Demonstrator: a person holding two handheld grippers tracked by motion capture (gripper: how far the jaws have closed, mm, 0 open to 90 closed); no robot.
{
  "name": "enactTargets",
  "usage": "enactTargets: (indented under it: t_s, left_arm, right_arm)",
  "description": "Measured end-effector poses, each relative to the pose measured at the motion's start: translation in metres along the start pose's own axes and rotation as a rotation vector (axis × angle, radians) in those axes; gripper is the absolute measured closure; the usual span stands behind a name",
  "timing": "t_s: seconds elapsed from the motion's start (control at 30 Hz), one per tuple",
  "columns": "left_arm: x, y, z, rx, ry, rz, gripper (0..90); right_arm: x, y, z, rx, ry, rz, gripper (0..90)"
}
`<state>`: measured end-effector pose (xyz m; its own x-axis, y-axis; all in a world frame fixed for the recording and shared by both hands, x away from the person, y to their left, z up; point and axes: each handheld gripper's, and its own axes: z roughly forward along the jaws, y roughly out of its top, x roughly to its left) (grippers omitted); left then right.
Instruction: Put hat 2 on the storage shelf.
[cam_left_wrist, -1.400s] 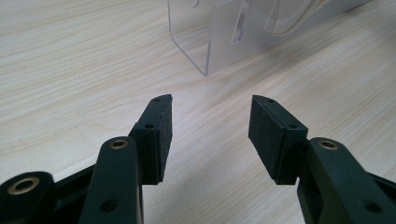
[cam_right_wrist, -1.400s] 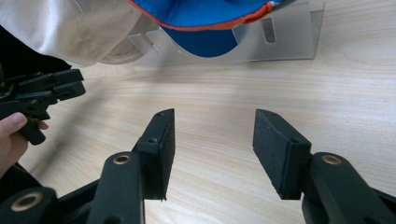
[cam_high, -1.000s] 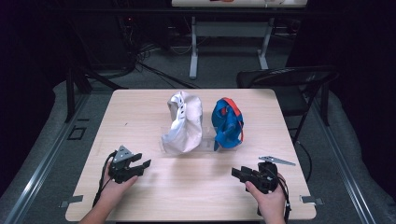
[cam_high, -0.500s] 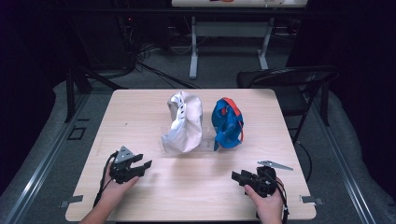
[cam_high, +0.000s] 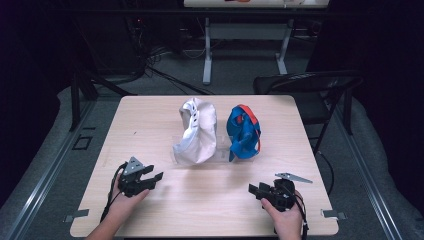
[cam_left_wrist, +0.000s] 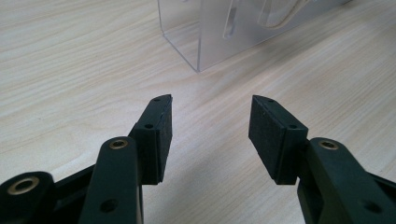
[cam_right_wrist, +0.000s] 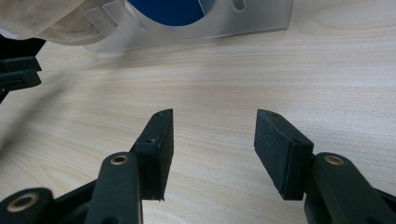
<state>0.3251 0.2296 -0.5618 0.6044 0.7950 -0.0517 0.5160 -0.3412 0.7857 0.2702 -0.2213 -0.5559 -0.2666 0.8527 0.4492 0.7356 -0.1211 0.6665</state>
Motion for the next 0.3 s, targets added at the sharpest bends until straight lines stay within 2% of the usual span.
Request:
enactTargets:
  t_s: [0.2,0.3]
  left_arm:
    - [-0.005,0.001,0.000,-0.006,-0.011,0.017,50.0]
    - [-0.013,0.003,0.000,-0.013,-0.027,0.033,50.0]
  right_arm:
    - [-0.003,0.000,0.001,-0.005,-0.020,-0.004,46.2]
    - [-0.006,0.001,0.000,-0.016,-0.072,-0.028,44.7]
